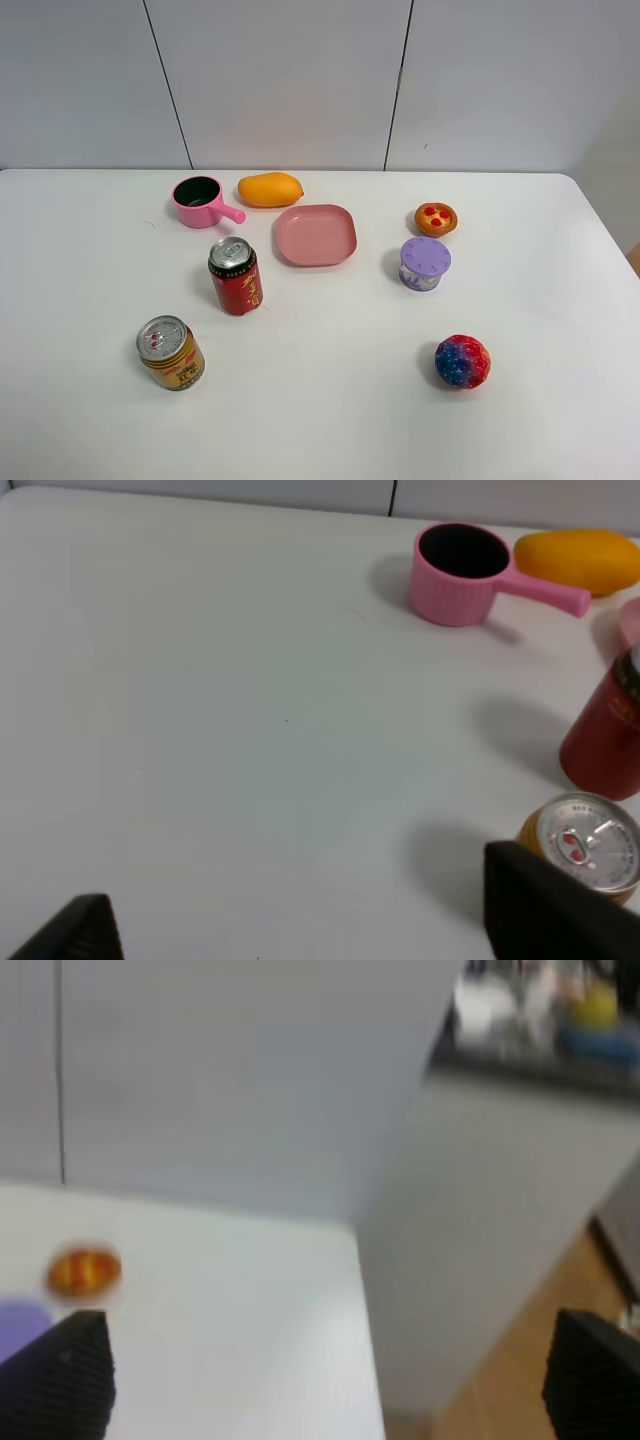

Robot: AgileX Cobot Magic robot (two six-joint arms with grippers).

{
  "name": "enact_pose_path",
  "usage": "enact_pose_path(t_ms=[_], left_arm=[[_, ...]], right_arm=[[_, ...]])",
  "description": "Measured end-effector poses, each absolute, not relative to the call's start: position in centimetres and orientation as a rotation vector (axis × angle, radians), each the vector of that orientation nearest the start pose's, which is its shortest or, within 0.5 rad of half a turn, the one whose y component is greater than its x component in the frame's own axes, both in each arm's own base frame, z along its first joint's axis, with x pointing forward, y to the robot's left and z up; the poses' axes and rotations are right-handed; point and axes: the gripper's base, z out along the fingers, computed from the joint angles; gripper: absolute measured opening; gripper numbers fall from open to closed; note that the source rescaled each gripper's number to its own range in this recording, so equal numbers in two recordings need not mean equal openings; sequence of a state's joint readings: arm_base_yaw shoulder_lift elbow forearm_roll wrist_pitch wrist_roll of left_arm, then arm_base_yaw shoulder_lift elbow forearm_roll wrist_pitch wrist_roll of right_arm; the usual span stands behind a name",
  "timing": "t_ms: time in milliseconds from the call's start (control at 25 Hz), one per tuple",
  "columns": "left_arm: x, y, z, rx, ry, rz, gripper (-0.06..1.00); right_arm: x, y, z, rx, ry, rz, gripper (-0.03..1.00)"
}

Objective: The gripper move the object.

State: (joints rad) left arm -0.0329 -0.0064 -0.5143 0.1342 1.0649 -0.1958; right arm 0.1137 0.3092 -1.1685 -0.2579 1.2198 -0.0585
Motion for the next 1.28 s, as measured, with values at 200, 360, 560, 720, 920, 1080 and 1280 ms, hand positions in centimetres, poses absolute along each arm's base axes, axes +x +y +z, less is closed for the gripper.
enact_pose_path(t_ms=[200,360,560,720,920,1080,1280], left_arm=[[-0.8,1.1,28.1,-0.173,2.013,0.015,1.0],[-0.8,1.1,28.1,-0.173,2.013,0.015,1.0],[-0.8,1.1,28.1,-0.173,2.013,0.015,1.0],[-0.8,1.1,28.1,-0.173,2.014,0.015,1.0],[-0.8,1.1,28.1,-0.173,2.014,0.015,1.0],[-0.8,1.1,28.1,-0.173,2.014,0.015,1.0],[-0.8,1.1,28.1,-0.173,2.014,0.015,1.0]], right_arm=[[-2.3,-1.4,36.8,0.029,2.027,-0.257,0.76],[-1.2,-0.6,32.8,0.047,2.087,-0.164,0.76],[-1.1,-0.1,29.6,0.074,2.064,-0.069,0.76],[-0.9,0.1,27.9,0.072,2.066,-0.043,0.76],[-0.7,0.0,27.8,0.054,2.051,-0.033,0.76],[-0.7,0.0,27.8,-0.042,2.045,0.026,0.76],[-0.6,-0.1,27.9,-0.071,2.035,0.036,0.76]])
